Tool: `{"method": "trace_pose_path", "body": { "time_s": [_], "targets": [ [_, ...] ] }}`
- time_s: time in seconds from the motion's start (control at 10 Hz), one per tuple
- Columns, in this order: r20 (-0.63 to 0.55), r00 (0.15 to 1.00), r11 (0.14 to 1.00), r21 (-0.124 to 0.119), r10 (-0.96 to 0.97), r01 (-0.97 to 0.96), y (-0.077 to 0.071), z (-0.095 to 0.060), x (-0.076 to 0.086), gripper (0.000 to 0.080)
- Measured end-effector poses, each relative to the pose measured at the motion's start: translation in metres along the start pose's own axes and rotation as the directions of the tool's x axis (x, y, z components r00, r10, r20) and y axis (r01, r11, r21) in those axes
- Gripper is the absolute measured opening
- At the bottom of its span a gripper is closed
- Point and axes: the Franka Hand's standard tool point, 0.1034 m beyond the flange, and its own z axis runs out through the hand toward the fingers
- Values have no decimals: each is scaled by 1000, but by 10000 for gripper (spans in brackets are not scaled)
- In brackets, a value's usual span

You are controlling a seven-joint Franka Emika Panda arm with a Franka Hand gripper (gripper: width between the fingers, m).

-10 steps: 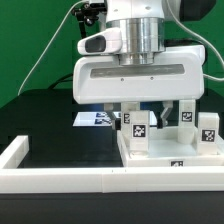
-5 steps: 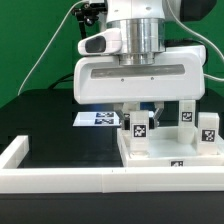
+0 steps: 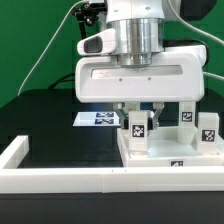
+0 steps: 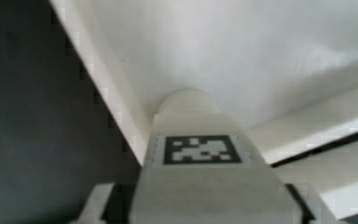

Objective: Assemble square table

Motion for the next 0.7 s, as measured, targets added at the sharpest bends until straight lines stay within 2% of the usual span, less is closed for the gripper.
{"method": "trace_pose_path", "body": {
  "time_s": [0.3,0.7],
  "targets": [
    [8,939,938,29,344,-345,1,1,1,290],
    [38,723,722,25,690,-691,0,1,-1,290]
  ]
}}
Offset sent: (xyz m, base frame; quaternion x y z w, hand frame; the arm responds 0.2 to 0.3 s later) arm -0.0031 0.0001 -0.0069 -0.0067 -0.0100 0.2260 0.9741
